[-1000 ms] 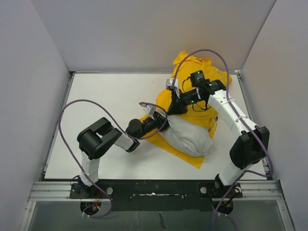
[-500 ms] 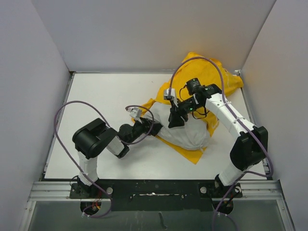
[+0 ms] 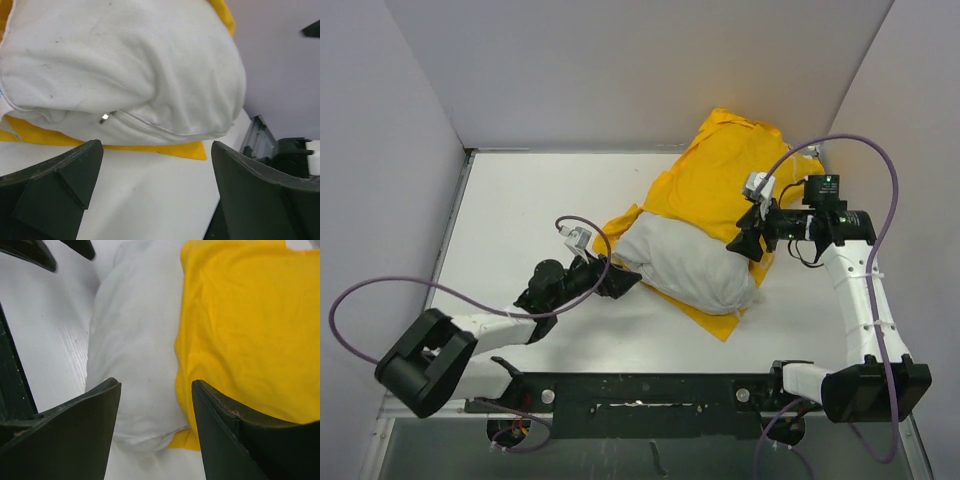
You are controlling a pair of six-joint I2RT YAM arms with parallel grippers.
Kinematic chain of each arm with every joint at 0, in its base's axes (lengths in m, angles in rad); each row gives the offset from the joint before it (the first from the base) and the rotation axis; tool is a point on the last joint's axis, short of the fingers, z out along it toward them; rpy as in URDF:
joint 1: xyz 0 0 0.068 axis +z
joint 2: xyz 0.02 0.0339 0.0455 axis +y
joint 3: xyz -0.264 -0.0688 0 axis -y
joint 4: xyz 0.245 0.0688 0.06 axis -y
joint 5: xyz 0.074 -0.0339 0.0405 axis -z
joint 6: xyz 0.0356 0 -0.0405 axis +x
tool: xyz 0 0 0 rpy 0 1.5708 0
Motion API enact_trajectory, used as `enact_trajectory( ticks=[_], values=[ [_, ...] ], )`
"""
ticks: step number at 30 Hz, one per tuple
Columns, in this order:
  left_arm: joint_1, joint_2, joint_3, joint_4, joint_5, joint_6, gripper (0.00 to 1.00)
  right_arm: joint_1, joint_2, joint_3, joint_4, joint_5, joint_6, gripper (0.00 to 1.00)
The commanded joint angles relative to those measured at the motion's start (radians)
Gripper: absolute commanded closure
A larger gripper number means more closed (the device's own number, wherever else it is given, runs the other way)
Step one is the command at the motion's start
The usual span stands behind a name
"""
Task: Put the pillow into the pillowcase
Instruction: Stuff the pillow into the pillowcase.
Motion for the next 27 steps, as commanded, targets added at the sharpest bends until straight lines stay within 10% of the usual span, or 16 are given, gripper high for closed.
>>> enact_trajectory(
  ticks=[1, 7, 12, 19, 27],
  values=[
    [0.014, -0.19, -0.035, -0.167, 0.053, -0.105, 0.07, -0.023, -0.032, -0.126, 0.186, 0.141, 0.089, 0.45],
    [-0.057, -0.198, -0.044, -0.119, 0.04, -0.319, 0.13, -0.026, 0.01, -0.177, 0.254, 0.227, 0.119, 0.58],
    [-0.303, -0.146, 0.034, -0.225, -0.226, -0.275, 0.18, -0.025, 0.06, -0.189, 0.289, 0.249, 0.135, 0.59],
    [-0.33, 0.148, 0.201, -0.09, -0.209, -0.263, 0.34, -0.023, 0.096, -0.181, 0.281, 0.183, 0.133, 0.76],
    [-0.33, 0.432, 0.405, -0.005, -0.152, -0.258, 0.31, -0.013, 0.09, -0.194, 0.262, 0.17, 0.109, 0.66]
  ],
)
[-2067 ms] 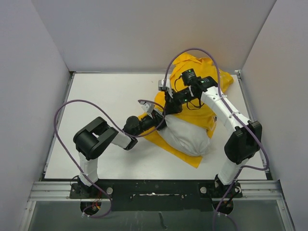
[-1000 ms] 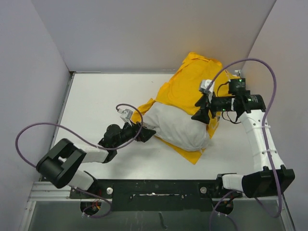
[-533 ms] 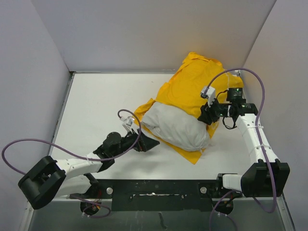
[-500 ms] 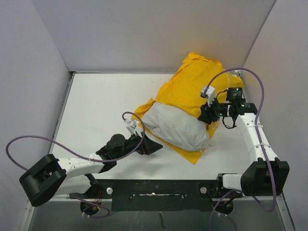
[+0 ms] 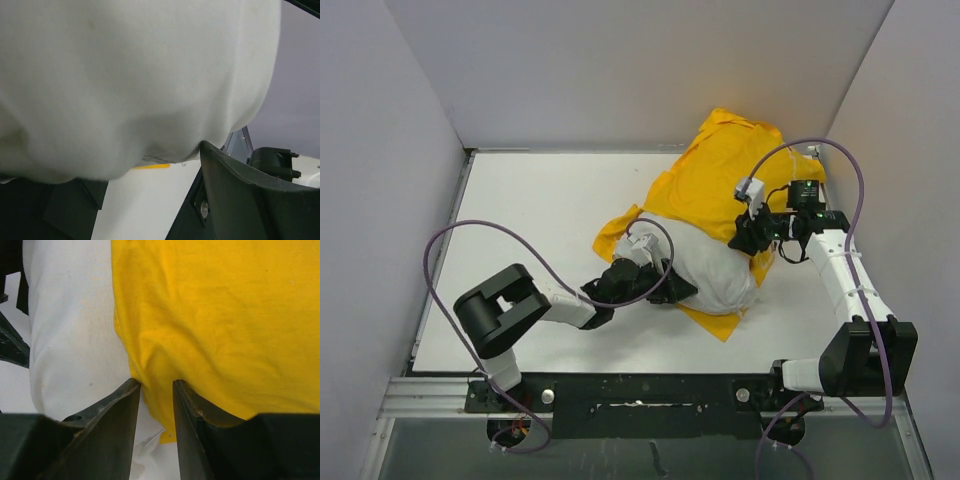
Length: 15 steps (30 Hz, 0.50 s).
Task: Put the pillow into the pillowcase
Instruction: Stuff the pillow into the pillowcase.
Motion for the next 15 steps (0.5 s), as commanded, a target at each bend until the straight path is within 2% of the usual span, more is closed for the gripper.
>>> enact_trajectory(
  ticks=[1, 3, 4, 5, 6, 8, 11, 12, 15],
  values=[
    [0.0, 0.092, 0.112, 0.091, 0.011, 0.023, 0.31, 0.011, -0.006, -0.003, 0.018, 0.0, -0.01, 0.65],
    [0.007, 0.12, 0.143, 0.049, 0.0, 0.04, 0.32, 0.011, 0.017, -0.003, 0.018, 0.047, -0.006, 0.65],
    [0.011, 0.133, 0.176, 0.037, 0.002, 0.047, 0.36, 0.008, 0.027, 0.0, 0.021, 0.075, -0.003, 0.67],
    [0.018, 0.145, 0.191, 0.035, 0.005, 0.051, 0.43, 0.005, 0.034, 0.003, 0.02, 0.091, -0.001, 0.72],
    [0.029, 0.156, 0.199, 0.043, 0.007, 0.052, 0.52, 0.001, 0.038, 0.009, 0.008, 0.084, -0.006, 0.83],
    [0.051, 0.177, 0.212, 0.077, 0.013, 0.065, 0.72, 0.001, 0.038, 0.03, -0.045, 0.019, -0.038, 0.98],
    [0.092, 0.186, 0.246, 0.133, 0.028, 0.128, 0.95, 0.029, 0.016, 0.09, -0.169, -0.176, -0.132, 1.0],
    [0.1, 0.18, 0.262, 0.16, 0.028, 0.168, 1.0, 0.059, 0.006, 0.124, -0.202, -0.21, -0.146, 1.0],
    [0.091, 0.128, 0.29, 0.227, 0.001, 0.375, 1.0, 0.146, 0.006, 0.304, -0.294, -0.339, -0.145, 1.0]
  ],
)
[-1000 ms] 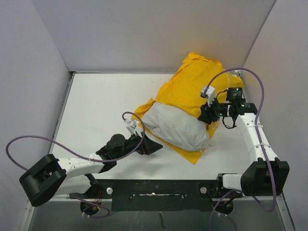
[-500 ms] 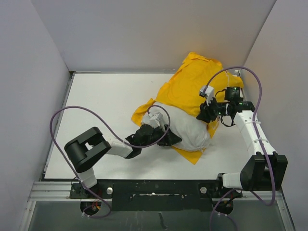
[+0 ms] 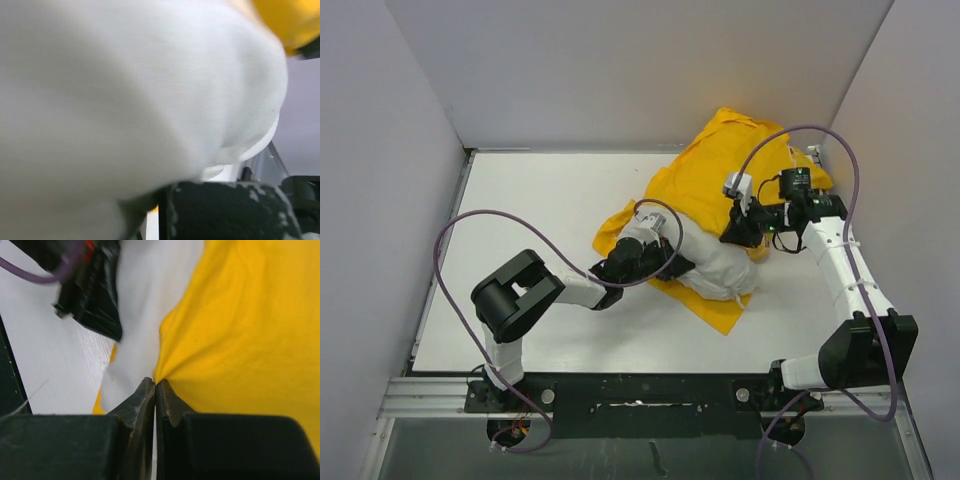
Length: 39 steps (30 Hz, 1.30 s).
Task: Put the pillow into the pillowcase
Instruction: Stuff the pillow into the pillowcase.
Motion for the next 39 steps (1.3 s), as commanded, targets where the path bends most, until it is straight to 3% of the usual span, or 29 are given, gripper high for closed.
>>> enact_trajectory(
  ticks=[1, 4, 7, 9, 11, 13, 16, 20, 24, 27, 30, 33, 39],
  values=[
    [-0.001, -0.066, 0.097, 0.215, -0.067, 0.312, 1.0, 0.12, -0.023, 0.284, -0.192, -0.312, -0.046, 1.0],
    [-0.061, -0.114, 0.092, 0.247, -0.178, 0.513, 1.0, 0.172, 0.034, 0.435, -0.286, -0.425, -0.027, 1.0],
    [-0.098, -0.109, 0.07, 0.316, -0.374, 0.603, 1.0, 0.193, 0.065, 0.417, -0.291, -0.5, -0.004, 1.0],
    [-0.11, -0.1, 0.047, 0.34, -0.592, 0.597, 1.0, 0.197, 0.052, 0.323, -0.208, -0.447, 0.075, 1.0],
    [-0.116, -0.1, 0.022, 0.348, -0.811, 0.58, 1.0, 0.181, 0.025, 0.209, -0.115, -0.281, 0.143, 1.0],
    [-0.118, -0.089, -0.006, 0.416, -0.894, 0.575, 1.0, 0.128, 0.01, 0.125, -0.102, -0.194, 0.126, 1.0],
    [-0.126, -0.072, 0.003, 0.426, -0.95, 0.586, 1.0, 0.062, 0.01, 0.07, -0.226, -0.234, -0.019, 1.0],
    [-0.127, -0.013, 0.081, 0.379, -0.933, 0.567, 1.0, 0.117, -0.012, 0.075, -0.434, -0.289, -0.218, 1.0],
    [-0.16, 0.069, 0.154, 0.407, -0.87, 0.58, 1.0, 0.155, -0.032, 0.064, -0.293, -0.234, -0.063, 1.0],
    [-0.172, 0.124, 0.135, 0.518, -0.798, 0.587, 1.0, 0.059, 0.0, 0.045, -0.18, -0.173, 0.049, 1.0],
    [-0.17, 0.143, 0.097, 0.552, -0.72, 0.557, 1.0, 0.006, 0.031, 0.025, -0.161, -0.156, 0.031, 1.0],
    [-0.148, 0.154, 0.059, 0.56, -0.581, 0.504, 0.87, 0.019, 0.042, 0.001, -0.192, -0.096, -0.045, 0.96],
    [-0.054, 0.063, -0.057, 0.439, -0.298, 0.365, 0.46, 0.03, -0.02, 0.08, -0.389, -0.089, -0.313, 0.71]
  ],
)
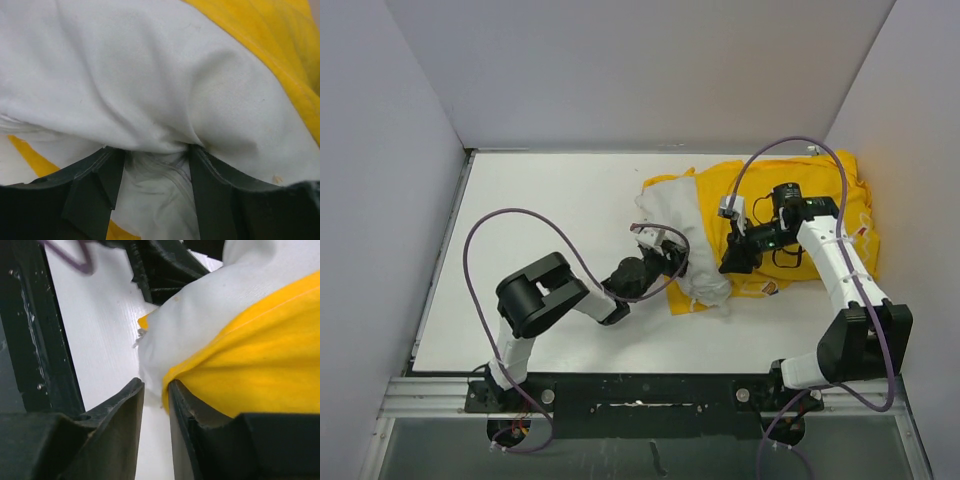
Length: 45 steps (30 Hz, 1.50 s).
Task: Put the pillow into the pillowcase
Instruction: Stuff the pillow into the pillowcase.
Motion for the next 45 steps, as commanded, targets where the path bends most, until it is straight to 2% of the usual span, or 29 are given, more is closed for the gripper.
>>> enact_trajectory(
  ticks=[1, 5, 8, 11, 13, 15, 17, 20, 24, 26, 27, 29, 30, 31, 32, 34, 38, 42, 45],
  values=[
    [0.078, -0.115, -0.113, -0.016, 0.276, -0.15, 0.41, 0.016, -0.091, 0.095, -0.183, -0.001, -0.249, 0.64],
    [0.176, -0.353, -0.251, -0.235, 0.471, -0.265, 0.36, 0.072, -0.188, 0.151, -0.193, 0.029, -0.364, 0.35],
    [0.209, -0.528, -0.311, -0.457, 0.544, -0.26, 0.32, 0.166, -0.249, 0.124, -0.142, 0.002, -0.458, 0.04],
    [0.227, -0.649, -0.337, -0.662, 0.588, -0.272, 0.29, 0.251, -0.25, 0.066, -0.158, -0.073, -0.688, 0.02],
    [0.241, -0.694, -0.366, -0.719, 0.62, -0.317, 0.29, 0.287, -0.192, 0.067, -0.184, -0.068, -0.783, 0.02],
    [0.25, -0.716, -0.409, -0.703, 0.653, -0.373, 0.29, 0.341, -0.146, 0.053, -0.127, 0.044, -0.774, 0.02],
    [0.255, -0.724, -0.451, -0.665, 0.663, -0.428, 0.3, 0.401, -0.117, 0.005, -0.025, 0.258, -0.734, 0.02],
    [0.257, -0.718, -0.495, -0.602, 0.658, -0.49, 0.31, 0.467, -0.086, -0.088, 0.121, 0.494, -0.719, 0.02],
    [0.258, -0.68, -0.51, -0.55, 0.658, -0.557, 0.32, 0.5, -0.077, -0.226, 0.374, 0.69, -0.67, 0.01],
    [0.256, -0.646, -0.515, -0.509, 0.662, -0.594, 0.32, 0.5, -0.074, -0.27, 0.499, 0.759, -0.606, 0.11],
    [0.256, -0.614, -0.519, -0.479, 0.664, -0.619, 0.31, 0.496, -0.076, -0.278, 0.542, 0.778, -0.57, 0.21],
    [0.253, -0.559, -0.529, -0.391, 0.661, -0.659, 0.3, 0.484, -0.088, -0.272, 0.598, 0.774, -0.481, 0.6],
    [0.249, -0.531, -0.531, -0.356, 0.649, -0.675, 0.29, 0.474, -0.098, -0.262, 0.61, 0.758, -0.44, 0.75],
    [0.242, -0.503, -0.529, -0.334, 0.633, -0.69, 0.27, 0.457, -0.109, -0.248, 0.615, 0.733, -0.397, 0.88],
    [0.231, -0.473, -0.521, -0.317, 0.614, -0.702, 0.26, 0.434, -0.12, -0.229, 0.616, 0.686, -0.324, 0.94],
    [0.206, -0.412, -0.499, -0.28, 0.577, -0.723, 0.24, 0.363, -0.146, -0.17, 0.607, 0.549, -0.208, 1.0],
    [0.182, -0.283, -0.441, -0.213, 0.545, -0.777, 0.21, 0.27, -0.193, -0.119, 0.601, 0.312, -0.075, 1.0],
    [0.159, -0.206, -0.407, -0.181, 0.461, -0.837, 0.17, 0.23, -0.203, -0.112, 0.603, 0.245, -0.025, 1.0],
    [0.105, -0.202, -0.394, -0.237, 0.332, -0.906, 0.12, 0.199, -0.202, -0.101, 0.612, 0.221, 0.008, 1.0]
  ],
)
